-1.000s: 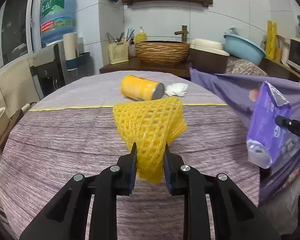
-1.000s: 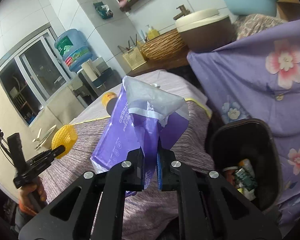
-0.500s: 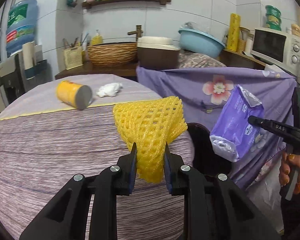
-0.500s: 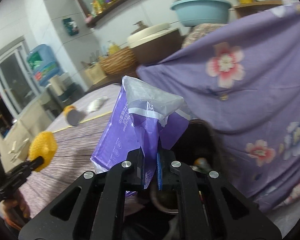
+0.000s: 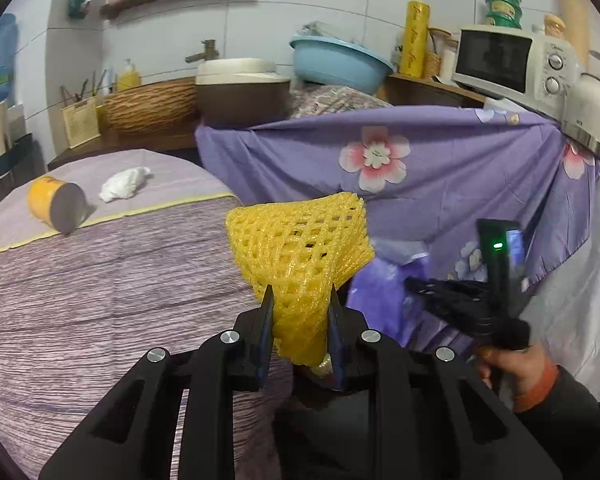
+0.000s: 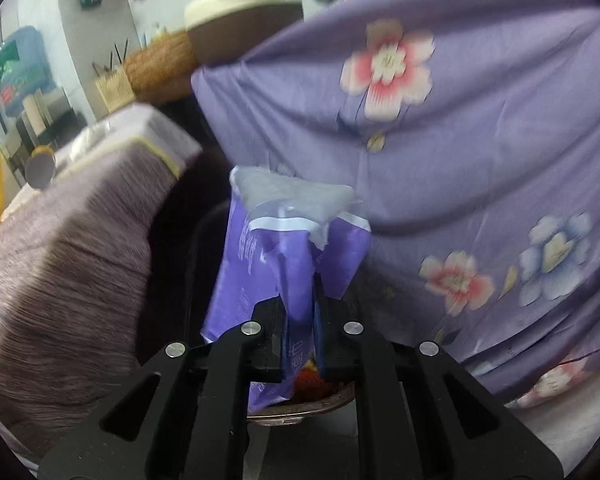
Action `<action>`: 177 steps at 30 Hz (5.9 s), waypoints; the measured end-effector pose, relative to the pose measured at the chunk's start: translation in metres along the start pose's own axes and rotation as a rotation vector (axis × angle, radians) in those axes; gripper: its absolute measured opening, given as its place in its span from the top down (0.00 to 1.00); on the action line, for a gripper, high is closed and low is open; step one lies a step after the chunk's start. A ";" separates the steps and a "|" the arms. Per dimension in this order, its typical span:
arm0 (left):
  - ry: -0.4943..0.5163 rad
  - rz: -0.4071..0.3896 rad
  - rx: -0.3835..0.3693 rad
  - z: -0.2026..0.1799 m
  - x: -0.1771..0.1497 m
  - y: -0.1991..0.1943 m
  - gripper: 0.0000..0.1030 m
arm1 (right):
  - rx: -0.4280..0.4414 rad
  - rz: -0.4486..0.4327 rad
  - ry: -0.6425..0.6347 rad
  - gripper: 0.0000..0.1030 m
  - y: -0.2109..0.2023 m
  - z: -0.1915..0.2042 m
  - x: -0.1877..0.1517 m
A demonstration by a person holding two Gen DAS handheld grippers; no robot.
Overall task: Collect trash
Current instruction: 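Carry wipes pack and foam net over the bin and open the right tool, then open the left tool over the black bin to drop the yellow foam net, then move both open tools back over the table toward the can and tissue, then grasp the yellow chip can with left while right grasps the white tissue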
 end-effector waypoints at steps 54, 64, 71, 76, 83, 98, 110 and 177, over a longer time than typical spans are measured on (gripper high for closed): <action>0.094 0.245 -0.112 -0.091 -0.044 0.154 0.11 | -0.083 -0.103 0.144 0.31 -0.080 -0.067 0.001; 0.054 0.142 -0.156 -0.087 -0.017 0.080 0.05 | -0.080 -0.138 0.123 0.20 -0.086 -0.053 0.017; 0.007 0.090 -0.125 -0.054 -0.007 0.040 0.05 | -0.059 -0.126 0.099 0.19 -0.077 -0.033 0.020; 0.001 0.071 -0.089 -0.033 -0.003 0.019 0.05 | -0.023 -0.115 0.070 0.19 -0.071 -0.011 0.023; -0.011 0.067 0.011 0.021 -0.005 -0.007 0.05 | 0.036 -0.105 -0.017 0.19 -0.064 0.038 0.034; -0.166 0.128 0.291 0.181 -0.019 -0.047 0.05 | 0.187 -0.049 -0.325 0.19 -0.029 0.182 0.073; -0.201 0.195 0.388 0.251 -0.018 -0.048 0.05 | 0.296 0.037 -0.521 0.19 0.032 0.320 0.131; -0.743 0.467 0.267 0.375 0.087 0.122 0.24 | 0.292 -0.073 -0.526 0.65 -0.009 0.250 0.097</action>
Point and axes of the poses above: each gripper's, at about its wrist camera, not at the fingertips, and y roughly the way its jaws point, z to its left, x to its top, the point moved 10 cm from there along y, roughly the way its jaws point, and after that the axes turned 5 degrees about z, right-handed, at the moved point
